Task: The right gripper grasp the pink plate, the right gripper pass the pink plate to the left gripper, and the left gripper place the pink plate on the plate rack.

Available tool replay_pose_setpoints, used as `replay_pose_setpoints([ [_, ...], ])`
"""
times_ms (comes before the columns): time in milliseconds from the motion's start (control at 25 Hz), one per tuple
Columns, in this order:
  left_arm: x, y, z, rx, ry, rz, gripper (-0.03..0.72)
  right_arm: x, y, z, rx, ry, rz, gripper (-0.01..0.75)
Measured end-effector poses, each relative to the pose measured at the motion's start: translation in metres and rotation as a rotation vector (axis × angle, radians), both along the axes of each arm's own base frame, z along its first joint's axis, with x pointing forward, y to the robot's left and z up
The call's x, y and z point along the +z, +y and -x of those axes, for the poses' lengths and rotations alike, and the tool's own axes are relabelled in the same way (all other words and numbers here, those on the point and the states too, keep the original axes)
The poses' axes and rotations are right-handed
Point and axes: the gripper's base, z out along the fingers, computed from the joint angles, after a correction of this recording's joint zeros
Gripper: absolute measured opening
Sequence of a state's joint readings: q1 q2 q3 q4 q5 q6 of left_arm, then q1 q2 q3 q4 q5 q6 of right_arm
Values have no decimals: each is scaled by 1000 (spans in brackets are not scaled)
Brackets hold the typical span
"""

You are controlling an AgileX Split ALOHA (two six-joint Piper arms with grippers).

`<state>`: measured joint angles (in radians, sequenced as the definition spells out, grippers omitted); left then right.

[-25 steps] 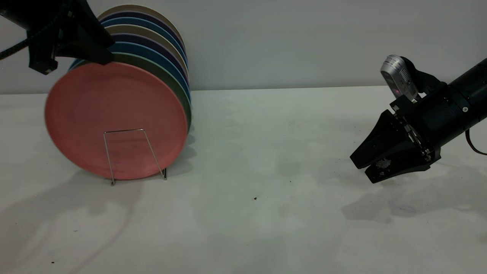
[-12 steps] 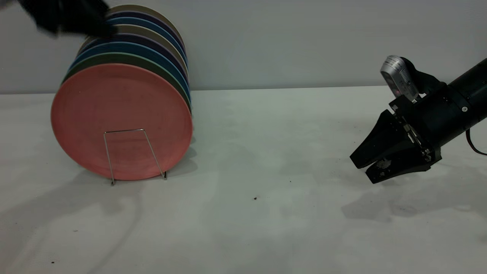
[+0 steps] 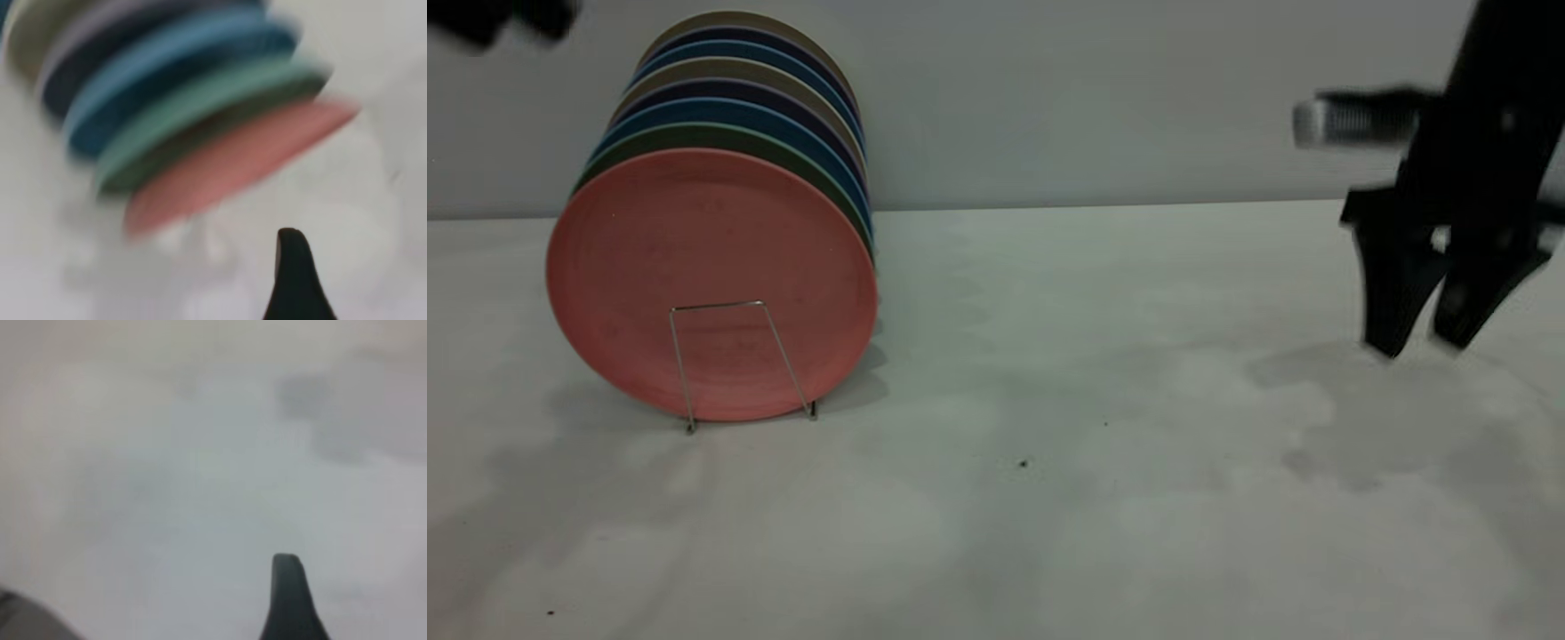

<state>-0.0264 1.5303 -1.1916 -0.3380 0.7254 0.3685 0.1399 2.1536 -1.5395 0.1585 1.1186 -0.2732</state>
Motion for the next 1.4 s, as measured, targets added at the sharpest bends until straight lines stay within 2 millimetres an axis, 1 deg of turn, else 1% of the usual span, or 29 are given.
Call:
replay_pose_setpoints([
  [120,5,10,14,93,81,-79,511,40,10,11,-7,-62,137,533],
  [240,25,14,33,125,70,-105,511,80,15,22,-27,-152,196,533],
  [320,41,16,48,128,42,-116,511,109,14,36,-61,-218,185,533],
  [400,53,17,65,129,12,-123,511,135,10,56,-89,-270,168,533],
  [480,58,18,84,130,-15,-128,511,160,4,84,-108,-319,142,533],
  [520,59,18,95,131,-23,-127,511,169,2,98,-114,-335,125,533],
  [640,57,19,127,131,-47,-126,505,192,-10,152,-115,-390,90,533],
  [760,52,20,160,134,-78,-122,494,204,-23,205,-110,-461,65,533],
  [800,51,20,172,138,-94,-119,491,206,-27,220,-112,-486,57,533],
  [880,44,21,195,151,-109,-108,482,209,-36,257,-119,-552,34,533],
  [1000,35,21,225,167,-129,-95,470,206,-49,310,-125,-665,-5,533],
  [1160,21,22,256,170,-166,-89,468,190,-66,378,-137,-869,-79,533],
  [1200,17,22,264,171,-179,-87,468,183,-69,392,-139,-920,-96,533],
  [1280,9,22,275,174,-188,-83,468,172,-74,412,-144,-998,-125,533],
  [1360,1,23,284,172,-189,-84,468,161,-77,424,-145,-1054,-142,533],
  [1400,-1,23,288,172,-199,-83,468,157,-78,427,-145,-1068,-145,533],
])
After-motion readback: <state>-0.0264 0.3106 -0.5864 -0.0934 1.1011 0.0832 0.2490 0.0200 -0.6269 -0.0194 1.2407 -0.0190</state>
